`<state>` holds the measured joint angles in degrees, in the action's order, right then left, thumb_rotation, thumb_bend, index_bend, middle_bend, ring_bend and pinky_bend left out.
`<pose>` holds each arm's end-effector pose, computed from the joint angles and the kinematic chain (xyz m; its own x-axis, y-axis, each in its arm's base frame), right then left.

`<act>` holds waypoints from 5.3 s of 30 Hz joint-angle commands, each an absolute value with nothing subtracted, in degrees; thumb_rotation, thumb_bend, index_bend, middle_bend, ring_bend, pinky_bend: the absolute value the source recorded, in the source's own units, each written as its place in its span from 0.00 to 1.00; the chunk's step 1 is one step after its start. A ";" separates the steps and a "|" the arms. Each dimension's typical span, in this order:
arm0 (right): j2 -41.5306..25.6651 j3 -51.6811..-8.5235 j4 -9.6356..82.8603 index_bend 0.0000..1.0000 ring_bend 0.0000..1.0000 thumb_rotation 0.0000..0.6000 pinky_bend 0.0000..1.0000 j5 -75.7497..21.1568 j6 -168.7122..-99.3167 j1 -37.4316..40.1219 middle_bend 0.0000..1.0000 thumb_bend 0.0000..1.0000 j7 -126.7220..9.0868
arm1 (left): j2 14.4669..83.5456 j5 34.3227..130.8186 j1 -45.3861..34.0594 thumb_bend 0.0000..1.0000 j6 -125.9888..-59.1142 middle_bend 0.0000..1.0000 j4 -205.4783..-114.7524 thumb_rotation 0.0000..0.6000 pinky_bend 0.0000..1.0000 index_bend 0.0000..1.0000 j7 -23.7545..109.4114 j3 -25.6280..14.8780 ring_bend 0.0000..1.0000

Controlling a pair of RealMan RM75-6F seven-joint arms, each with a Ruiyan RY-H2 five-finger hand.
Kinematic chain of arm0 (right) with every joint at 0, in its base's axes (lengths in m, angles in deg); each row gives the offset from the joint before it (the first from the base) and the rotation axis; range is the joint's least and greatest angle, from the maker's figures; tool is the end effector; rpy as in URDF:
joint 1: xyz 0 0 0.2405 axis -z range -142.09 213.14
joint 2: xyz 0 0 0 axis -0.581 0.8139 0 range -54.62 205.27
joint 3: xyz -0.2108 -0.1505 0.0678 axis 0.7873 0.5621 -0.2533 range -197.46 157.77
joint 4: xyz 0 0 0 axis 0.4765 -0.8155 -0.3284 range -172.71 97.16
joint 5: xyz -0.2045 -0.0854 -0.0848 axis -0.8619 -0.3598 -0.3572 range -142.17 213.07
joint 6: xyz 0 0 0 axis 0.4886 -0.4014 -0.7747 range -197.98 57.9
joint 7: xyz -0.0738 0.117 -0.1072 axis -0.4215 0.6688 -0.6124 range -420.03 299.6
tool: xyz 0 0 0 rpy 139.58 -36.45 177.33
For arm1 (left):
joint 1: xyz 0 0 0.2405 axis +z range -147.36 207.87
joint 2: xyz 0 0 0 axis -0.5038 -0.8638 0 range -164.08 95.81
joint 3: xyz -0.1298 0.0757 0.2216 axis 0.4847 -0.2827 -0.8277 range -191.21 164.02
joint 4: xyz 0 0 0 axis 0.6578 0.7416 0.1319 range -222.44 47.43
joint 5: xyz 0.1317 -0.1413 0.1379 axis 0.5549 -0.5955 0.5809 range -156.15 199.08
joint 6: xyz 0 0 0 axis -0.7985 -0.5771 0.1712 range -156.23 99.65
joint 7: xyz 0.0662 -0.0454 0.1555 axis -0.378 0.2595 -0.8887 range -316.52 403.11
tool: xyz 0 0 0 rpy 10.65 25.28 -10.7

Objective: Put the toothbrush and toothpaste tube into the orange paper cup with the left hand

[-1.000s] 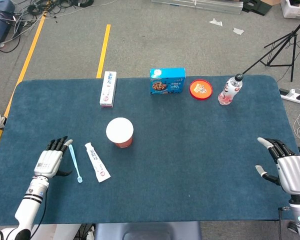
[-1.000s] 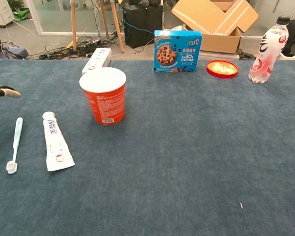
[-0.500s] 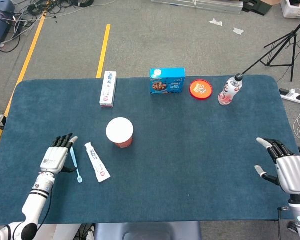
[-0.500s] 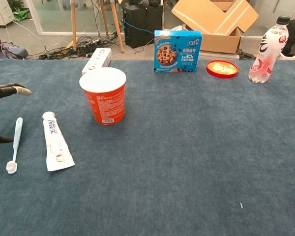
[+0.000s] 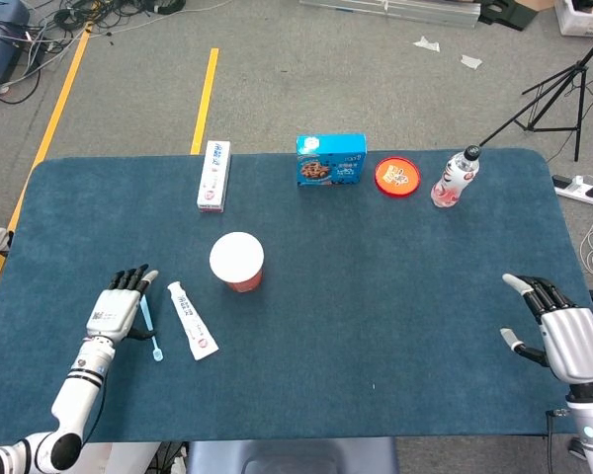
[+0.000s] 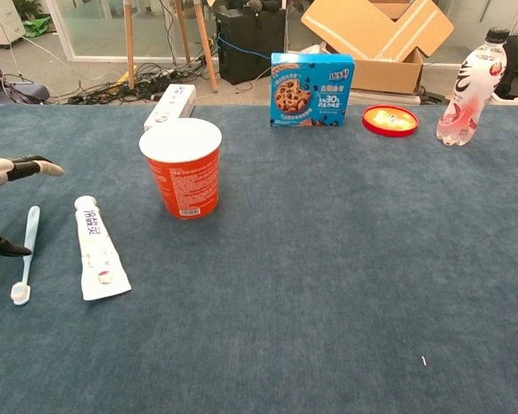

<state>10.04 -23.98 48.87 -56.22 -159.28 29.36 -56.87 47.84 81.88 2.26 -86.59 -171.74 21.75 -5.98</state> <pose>-0.3232 -0.2278 0.1506 0.4093 0.1019 0.9067 -0.8988 -0.1256 0.4199 -0.2838 0.3443 -0.0046 0.4761 0.3105 0.8228 0.8754 -0.0778 -0.4772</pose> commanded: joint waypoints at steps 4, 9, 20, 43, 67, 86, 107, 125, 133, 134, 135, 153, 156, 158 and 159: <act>9.97 -23.88 48.81 0.22 0.22 1.00 0.53 -56.20 -158.99 29.25 0.26 0.16 -57.14 | 48.26 81.37 1.72 0.00 -86.34 0.00 -171.67 1.00 0.00 0.00 21.57 -6.07 0.00; 9.93 -23.80 48.84 0.22 0.22 1.00 0.53 -56.37 -159.04 29.22 0.26 0.16 -57.24 | 48.74 80.72 1.27 0.00 -86.26 0.00 -171.19 1.00 0.00 0.00 21.16 -6.14 0.00; 9.88 -23.61 48.77 0.22 0.22 1.00 0.53 -56.45 -158.77 29.13 0.26 0.16 -57.55 | 49.60 79.25 0.58 0.00 -86.06 0.00 -170.52 1.00 0.00 0.00 20.71 -6.24 0.00; 9.66 -23.44 48.52 0.22 0.22 1.00 0.53 -56.29 -158.07 28.81 0.26 0.16 -57.86 | 51.05 76.45 -0.39 0.00 -84.78 0.00 -167.17 1.00 0.00 0.00 19.69 -7.09 0.00; 9.40 -23.32 48.47 0.22 0.22 1.00 0.53 -56.11 -157.63 28.62 0.26 0.16 -58.38 | 49.57 75.97 0.01 0.00 -86.30 0.00 -166.29 1.00 0.00 0.00 17.60 -7.88 0.00; 9.25 -23.16 48.43 0.22 0.22 1.00 0.53 -56.13 -157.35 28.50 0.26 0.17 -58.73 | 48.57 76.23 0.08 0.00 -86.69 0.00 -167.50 1.00 0.00 0.00 17.70 -7.67 0.00; 9.37 -22.94 48.65 0.22 0.22 1.00 0.53 -56.03 -156.89 28.41 0.26 0.17 -58.94 | 49.56 74.47 0.01 0.00 -85.66 0.00 -164.60 1.00 0.00 0.00 17.13 -7.84 0.00; 9.45 -23.01 48.73 0.22 0.22 1.00 0.53 -56.00 -157.15 28.49 0.26 0.17 -58.62 | 50.55 73.59 -0.69 0.00 -85.73 0.00 -161.09 1.00 0.00 0.00 15.47 -7.07 0.00; 9.34 -23.07 48.54 0.22 0.22 1.00 0.52 -56.02 -157.33 28.52 0.26 0.17 -58.49 | 51.46 73.09 -0.95 0.00 -85.35 0.00 -158.60 1.00 0.00 0.00 15.19 -6.69 0.00; 9.33 -23.08 48.52 0.22 0.22 1.00 0.52 -56.04 -157.35 28.52 0.26 0.17 -58.47 | 51.56 73.06 -0.98 0.00 -85.32 0.00 -158.33 1.00 0.00 0.00 15.22 -6.62 0.00; 9.33 -23.08 48.51 0.22 0.22 1.00 0.52 -56.04 -157.37 28.52 0.26 0.17 -58.45 | 51.63 73.03 -1.02 0.00 -85.26 0.00 -158.05 1.00 0.00 0.00 15.21 -6.55 0.00; 9.59 -23.06 48.58 0.22 0.22 1.00 0.52 -56.63 -158.36 28.80 0.26 0.17 -57.18 | 46.61 73.08 -2.08 0.00 -88.09 0.00 -169.18 1.00 0.00 0.00 10.39 -5.27 0.00; 9.66 -23.08 48.59 0.22 0.22 1.00 0.52 -56.70 -158.56 28.88 0.26 0.17 -56.86 | 45.17 70.60 -3.17 0.00 -88.45 0.01 -171.90 1.00 0.10 0.00 6.12 -5.08 0.02; 9.69 -23.07 48.58 0.22 0.22 1.00 0.52 -56.75 -158.63 28.90 0.26 0.17 -56.74 | 44.55 68.81 -3.91 0.00 -88.52 0.11 -173.27 1.00 0.32 0.00 3.76 -4.95 0.16; 9.71 -23.04 48.58 0.22 0.22 1.00 0.52 -56.79 -158.66 28.92 0.26 0.17 -56.68 | 44.23 67.68 -4.45 0.00 -88.49 0.18 -173.92 1.00 0.38 0.02 2.32 -4.91 0.23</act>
